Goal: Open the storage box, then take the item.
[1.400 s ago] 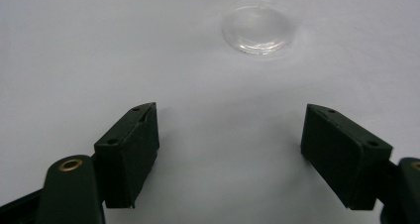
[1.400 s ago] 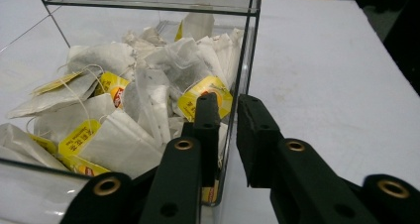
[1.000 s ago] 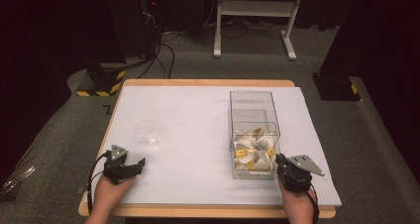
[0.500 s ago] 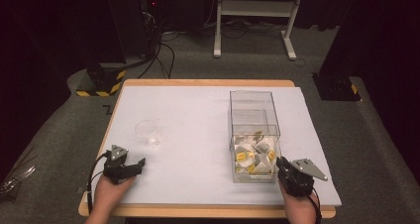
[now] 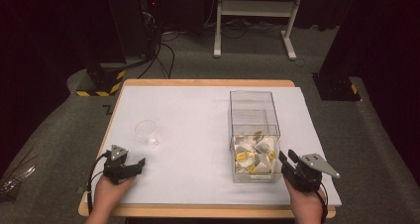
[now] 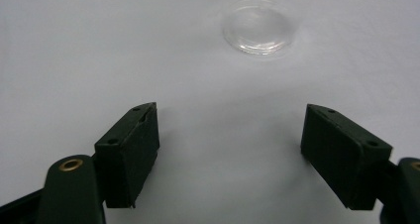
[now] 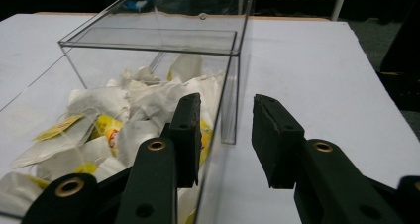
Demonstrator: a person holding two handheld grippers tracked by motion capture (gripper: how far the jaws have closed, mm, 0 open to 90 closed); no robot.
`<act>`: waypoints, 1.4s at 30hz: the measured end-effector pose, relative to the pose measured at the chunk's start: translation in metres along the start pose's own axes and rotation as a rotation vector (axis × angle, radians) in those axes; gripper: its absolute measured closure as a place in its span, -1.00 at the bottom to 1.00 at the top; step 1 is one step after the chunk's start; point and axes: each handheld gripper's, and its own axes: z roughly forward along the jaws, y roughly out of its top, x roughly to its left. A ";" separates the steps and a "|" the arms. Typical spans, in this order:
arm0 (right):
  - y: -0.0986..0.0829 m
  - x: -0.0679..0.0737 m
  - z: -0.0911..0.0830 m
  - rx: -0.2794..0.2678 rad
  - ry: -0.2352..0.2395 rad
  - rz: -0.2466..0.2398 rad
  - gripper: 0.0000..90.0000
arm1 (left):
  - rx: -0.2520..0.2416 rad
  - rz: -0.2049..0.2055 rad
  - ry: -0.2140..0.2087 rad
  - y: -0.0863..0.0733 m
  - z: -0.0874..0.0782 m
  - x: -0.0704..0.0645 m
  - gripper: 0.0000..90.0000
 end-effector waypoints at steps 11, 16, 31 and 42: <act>-0.002 -0.029 0.017 0.023 -0.055 0.005 0.47 | 0.000 0.000 0.007 0.000 -0.001 -0.001 -0.47; -0.012 -0.041 0.031 0.061 -0.048 -0.003 0.42 | -0.003 -0.007 0.010 -0.001 -0.001 -0.001 -0.44; -0.036 -0.056 0.048 0.125 -0.020 -0.064 0.38 | -0.011 -0.019 0.028 -0.002 -0.004 -0.002 -0.30; -0.040 -0.058 0.054 0.164 -0.008 -0.049 0.31 | -0.023 -0.030 -0.024 -0.003 -0.011 -0.011 -0.17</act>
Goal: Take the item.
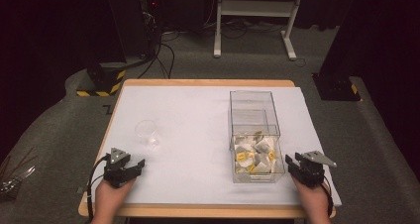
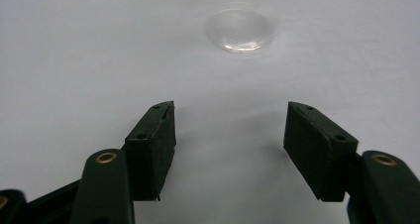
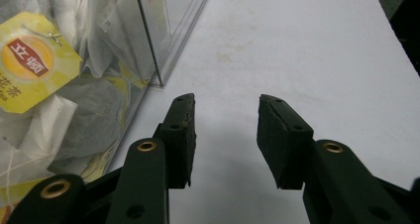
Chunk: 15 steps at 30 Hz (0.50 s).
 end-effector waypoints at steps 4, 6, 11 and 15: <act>0.000 0.000 0.001 0.007 0.001 0.003 0.28 | -0.022 0.000 -0.023 0.002 -0.003 -0.004 -0.15; -0.001 -0.001 0.002 0.012 0.013 -0.001 0.25 | -0.036 0.009 -0.045 0.005 -0.006 -0.011 -0.14; -0.001 0.000 0.003 0.025 0.015 0.000 0.24 | -0.050 0.030 -0.073 0.009 -0.008 -0.023 -0.16; -0.002 0.000 0.004 0.032 0.015 -0.006 0.23 | -0.060 0.056 -0.110 0.013 -0.007 -0.038 -0.17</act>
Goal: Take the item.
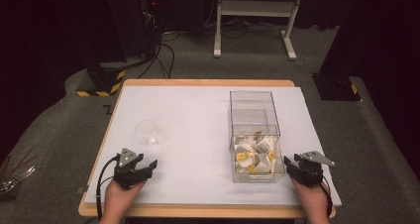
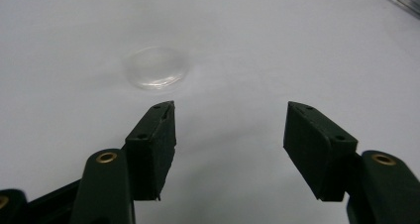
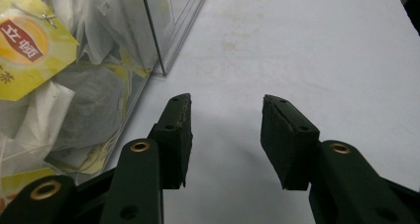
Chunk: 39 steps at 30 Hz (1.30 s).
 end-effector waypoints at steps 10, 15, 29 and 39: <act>-0.001 0.001 0.001 0.006 0.000 0.000 0.22 | -0.033 0.022 -0.073 0.013 0.005 -0.027 -0.18; -0.001 -0.001 0.001 0.003 0.004 0.009 0.21 | -0.043 0.055 -0.097 0.025 0.010 -0.046 -0.19; -0.001 -0.002 0.001 0.005 0.010 0.008 0.20 | -0.074 0.094 -0.169 0.046 0.019 -0.083 -0.20; -0.001 -0.002 0.001 0.008 0.011 0.013 0.20 | -0.098 0.111 -0.225 0.062 0.024 -0.106 -0.21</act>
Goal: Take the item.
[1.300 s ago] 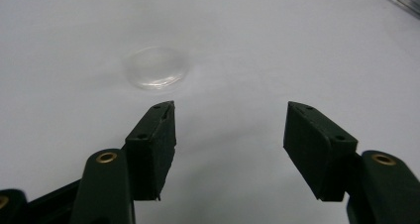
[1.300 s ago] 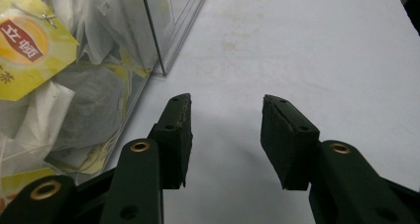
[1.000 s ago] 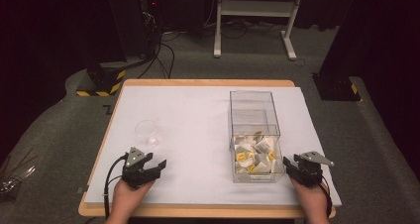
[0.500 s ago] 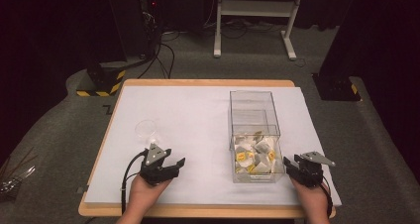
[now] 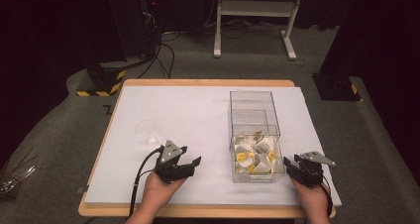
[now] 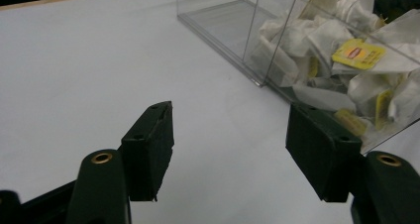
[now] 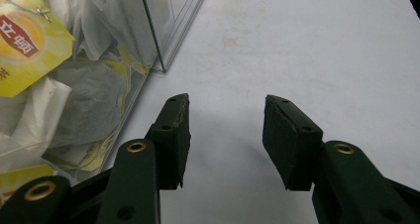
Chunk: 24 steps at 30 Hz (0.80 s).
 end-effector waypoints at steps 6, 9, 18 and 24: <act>0.000 0.000 0.000 0.001 0.002 0.000 0.18 | -0.021 0.012 -0.041 0.014 0.009 -0.017 -0.22; 0.000 0.000 0.000 0.003 0.001 0.002 0.18 | -0.028 0.022 -0.048 0.018 0.012 -0.022 -0.24; 0.000 0.000 0.000 0.002 0.002 0.000 0.19 | -0.065 0.052 -0.105 0.038 0.021 -0.046 -0.25; 0.000 0.000 0.000 0.002 0.003 0.001 0.19 | -0.071 0.075 -0.149 0.050 0.033 -0.066 -0.24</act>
